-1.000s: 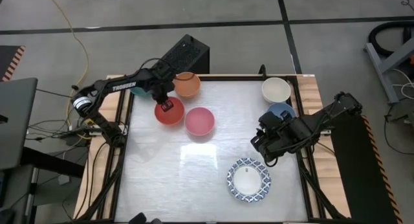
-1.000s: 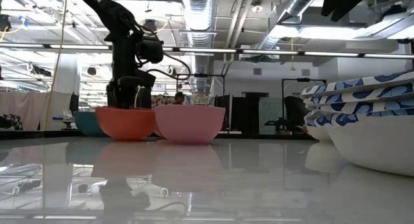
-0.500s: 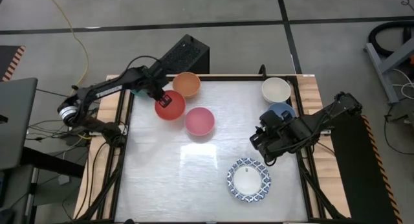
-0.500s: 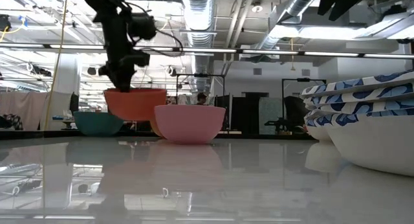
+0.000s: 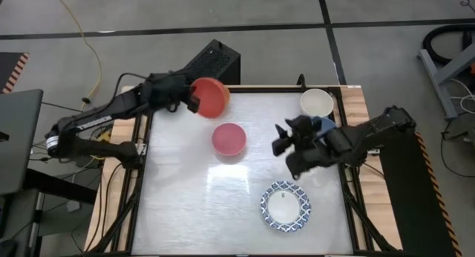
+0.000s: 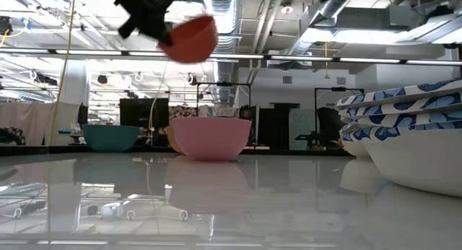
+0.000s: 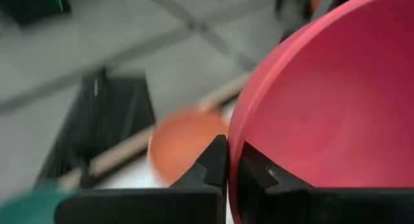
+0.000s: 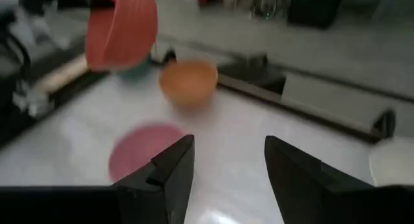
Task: Nest bowls inside each other
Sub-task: Stack the red bowl on top of the white bowl
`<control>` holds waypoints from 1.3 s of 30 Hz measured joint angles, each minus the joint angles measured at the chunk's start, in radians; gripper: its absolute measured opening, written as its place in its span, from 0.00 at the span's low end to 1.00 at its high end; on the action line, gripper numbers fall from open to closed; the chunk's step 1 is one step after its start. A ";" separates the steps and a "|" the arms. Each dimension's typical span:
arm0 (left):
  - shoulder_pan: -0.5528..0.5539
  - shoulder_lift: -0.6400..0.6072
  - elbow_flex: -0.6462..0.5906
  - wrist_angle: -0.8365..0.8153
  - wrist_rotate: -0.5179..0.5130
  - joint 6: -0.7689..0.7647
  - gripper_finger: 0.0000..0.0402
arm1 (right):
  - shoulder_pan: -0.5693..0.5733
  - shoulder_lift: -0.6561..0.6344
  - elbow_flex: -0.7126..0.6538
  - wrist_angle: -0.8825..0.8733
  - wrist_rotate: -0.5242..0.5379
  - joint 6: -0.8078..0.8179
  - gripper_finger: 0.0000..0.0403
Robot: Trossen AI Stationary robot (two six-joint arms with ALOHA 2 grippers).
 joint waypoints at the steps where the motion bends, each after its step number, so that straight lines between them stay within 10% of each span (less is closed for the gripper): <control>1: -0.030 -0.002 0.000 0.050 -0.044 0.015 0.00 | -0.022 0.000 0.000 0.066 0.014 -0.063 0.52; 10: -0.215 0.080 0.000 0.407 -0.426 0.259 0.00 | -0.169 0.020 0.000 0.727 -0.066 -0.836 0.52; 16: -0.256 0.167 0.000 0.657 -0.491 0.413 0.00 | -0.234 0.054 0.000 0.945 -0.120 -1.112 0.52; 32: -0.284 0.226 0.000 0.789 -0.484 0.494 0.00 | -0.305 0.154 0.000 1.079 -0.016 -1.172 0.49; 39: -0.298 0.226 0.000 0.787 -0.463 0.496 0.00 | -0.329 0.157 -0.001 1.073 -0.011 -1.159 0.32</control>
